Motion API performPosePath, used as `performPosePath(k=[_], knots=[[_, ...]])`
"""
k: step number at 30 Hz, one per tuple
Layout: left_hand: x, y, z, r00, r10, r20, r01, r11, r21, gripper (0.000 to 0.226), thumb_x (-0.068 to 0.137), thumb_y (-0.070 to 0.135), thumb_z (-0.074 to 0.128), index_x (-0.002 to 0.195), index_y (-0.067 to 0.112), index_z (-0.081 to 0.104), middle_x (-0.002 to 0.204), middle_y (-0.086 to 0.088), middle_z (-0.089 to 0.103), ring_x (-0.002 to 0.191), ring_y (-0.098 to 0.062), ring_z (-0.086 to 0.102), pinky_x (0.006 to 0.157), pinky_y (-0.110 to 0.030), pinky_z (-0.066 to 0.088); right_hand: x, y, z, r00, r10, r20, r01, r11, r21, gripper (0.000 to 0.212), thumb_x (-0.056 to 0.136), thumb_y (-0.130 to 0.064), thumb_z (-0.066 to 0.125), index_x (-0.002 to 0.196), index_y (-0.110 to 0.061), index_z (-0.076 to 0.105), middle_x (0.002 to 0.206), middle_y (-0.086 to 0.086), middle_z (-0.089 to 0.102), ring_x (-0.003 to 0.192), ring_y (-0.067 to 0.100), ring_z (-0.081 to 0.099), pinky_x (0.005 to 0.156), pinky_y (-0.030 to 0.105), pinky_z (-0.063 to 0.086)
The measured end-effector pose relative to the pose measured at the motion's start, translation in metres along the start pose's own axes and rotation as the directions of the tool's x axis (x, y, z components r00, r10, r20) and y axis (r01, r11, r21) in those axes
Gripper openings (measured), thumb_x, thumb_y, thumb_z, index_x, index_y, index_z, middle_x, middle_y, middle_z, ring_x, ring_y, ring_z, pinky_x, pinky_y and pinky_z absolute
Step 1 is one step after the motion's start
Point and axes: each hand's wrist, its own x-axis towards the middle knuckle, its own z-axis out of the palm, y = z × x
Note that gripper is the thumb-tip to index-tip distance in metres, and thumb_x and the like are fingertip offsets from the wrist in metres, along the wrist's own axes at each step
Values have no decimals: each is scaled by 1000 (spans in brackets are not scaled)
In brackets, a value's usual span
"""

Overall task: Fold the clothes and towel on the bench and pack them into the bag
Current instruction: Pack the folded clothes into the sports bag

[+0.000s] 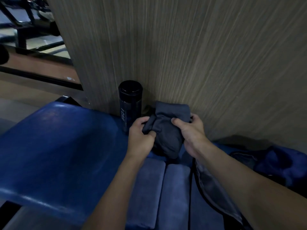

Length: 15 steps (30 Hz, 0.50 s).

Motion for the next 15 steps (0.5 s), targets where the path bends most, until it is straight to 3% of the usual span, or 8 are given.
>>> performPosePath(k=[5, 8, 10, 13, 15], knots=[[-18, 16, 9, 996, 84, 40, -80, 992, -102, 42, 90, 19, 71, 129, 26, 57, 121, 10, 62, 109, 4, 59, 88, -14, 49, -30, -46, -18, 995, -96, 32, 96, 995, 24, 45, 79, -4, 79, 118, -8, 57, 107, 12, 71, 97, 24, 70, 82, 38, 60], [-32, 31, 13, 995, 89, 55, -80, 986, -148, 68, 76, 48, 74, 138, 29, 52, 135, 15, 53, 124, 1, 50, 102, -20, 41, -61, -74, -38, 988, -120, 96, 118, 993, 18, 42, 80, -3, 77, 119, -7, 60, 106, 12, 72, 98, 25, 71, 83, 38, 59], [-40, 46, 19, 992, 18, 126, 11, 975, -223, 89, 65, 63, 72, 142, 23, 50, 140, 12, 53, 127, -3, 51, 105, -24, 41, -85, -90, -55, 982, -130, 138, 130, 992, 7, 41, 81, -2, 76, 119, -8, 61, 108, 12, 72, 100, 26, 70, 87, 39, 58], [-55, 70, 32, 949, -73, 306, 181, 924, -338, 74, 68, 75, 62, 123, 26, 61, 120, 8, 70, 109, -6, 66, 96, -33, 50, -118, -111, -84, 971, -133, 200, 132, 991, 19, 41, 82, -1, 74, 121, -7, 60, 111, 13, 72, 101, 26, 70, 86, 36, 58], [-64, 85, 41, 890, -137, 435, 299, 895, -330, 85, 68, 82, 57, 127, 21, 60, 126, -4, 68, 115, -20, 66, 100, -44, 50, -137, -124, -104, 963, -135, 233, 128, 991, 45, 42, 83, 0, 71, 123, -6, 59, 112, 14, 71, 103, 26, 69, 85, 33, 58]])
